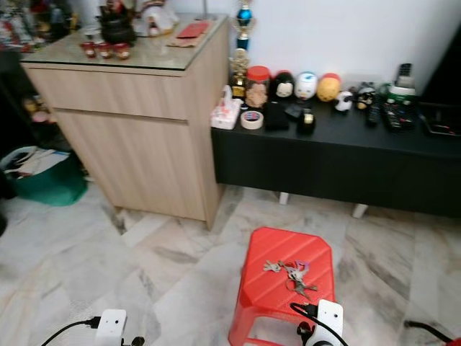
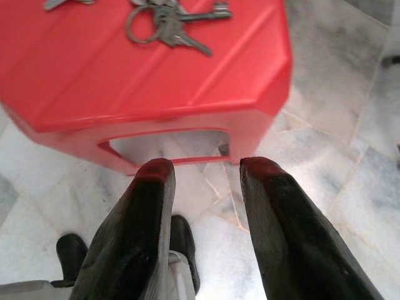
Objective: Hang keys on a hook
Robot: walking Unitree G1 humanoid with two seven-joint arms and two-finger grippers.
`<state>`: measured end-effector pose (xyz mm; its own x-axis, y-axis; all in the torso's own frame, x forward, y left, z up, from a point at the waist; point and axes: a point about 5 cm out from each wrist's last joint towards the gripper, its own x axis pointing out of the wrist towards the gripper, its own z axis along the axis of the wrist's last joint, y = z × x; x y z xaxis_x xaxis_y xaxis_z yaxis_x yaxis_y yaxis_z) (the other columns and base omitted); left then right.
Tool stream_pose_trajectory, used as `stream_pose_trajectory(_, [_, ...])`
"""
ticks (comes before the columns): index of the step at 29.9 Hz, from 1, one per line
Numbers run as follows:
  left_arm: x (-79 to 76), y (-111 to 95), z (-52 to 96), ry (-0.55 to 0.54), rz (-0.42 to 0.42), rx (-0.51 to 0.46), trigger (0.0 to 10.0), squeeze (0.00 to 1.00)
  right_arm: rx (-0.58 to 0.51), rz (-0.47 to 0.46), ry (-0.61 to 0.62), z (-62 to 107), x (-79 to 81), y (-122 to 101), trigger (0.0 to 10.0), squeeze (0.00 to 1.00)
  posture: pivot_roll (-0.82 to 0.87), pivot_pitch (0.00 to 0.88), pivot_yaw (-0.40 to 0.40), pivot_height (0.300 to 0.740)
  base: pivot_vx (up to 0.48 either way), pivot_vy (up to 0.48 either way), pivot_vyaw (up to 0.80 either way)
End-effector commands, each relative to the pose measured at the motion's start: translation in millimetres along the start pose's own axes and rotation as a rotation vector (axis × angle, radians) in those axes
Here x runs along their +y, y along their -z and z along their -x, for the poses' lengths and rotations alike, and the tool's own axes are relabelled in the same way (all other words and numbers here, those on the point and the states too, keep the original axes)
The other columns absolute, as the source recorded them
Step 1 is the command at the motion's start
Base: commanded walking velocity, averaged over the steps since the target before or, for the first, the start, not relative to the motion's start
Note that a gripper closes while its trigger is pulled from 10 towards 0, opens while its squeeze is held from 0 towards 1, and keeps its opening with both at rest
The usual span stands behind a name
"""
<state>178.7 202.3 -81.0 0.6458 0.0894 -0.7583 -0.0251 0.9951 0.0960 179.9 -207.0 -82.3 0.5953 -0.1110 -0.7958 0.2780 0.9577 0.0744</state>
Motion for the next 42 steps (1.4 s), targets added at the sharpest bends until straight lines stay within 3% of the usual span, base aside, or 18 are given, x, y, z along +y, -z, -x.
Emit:
stream_pose_trajectory(1, [0.6,3.6,0.7,0.002,0.002,0.018,10.0,0.0,0.007,-0.002,0.005,0.2,-0.7,1.5,10.0,0.0,0.0,0.022,-0.002,0.74,0.0,0.0,-0.71])
stream_pose_trajectory(14, [0.6,3.7,0.7,0.005,0.0,0.019,10.0,0.0,-0.002,-0.002,0.007,0.5,-1.0,1.5,10.0,0.0,0.0,0.011,0.0,0.74,0.075,0.0,0.0])
stream_pose_trajectory(22, [0.5,3.1,0.5,0.004,0.003,0.017,10.0,0.0,-0.012,-0.002,0.025,0.5,-1.9,0.7,10.0,0.0,0.0,0.014,-0.002,0.74,0.243,0.0,-0.74])
stream_pose_trajectory(42, [5.9,1.5,0.5,-0.009,-0.002,0.01,10.0,0.0,-0.021,-0.011,0.019,0.1,2.3,-0.2,10.0,0.0,0.0,0.013,0.012,0.74,0.172,0.0,0.0])
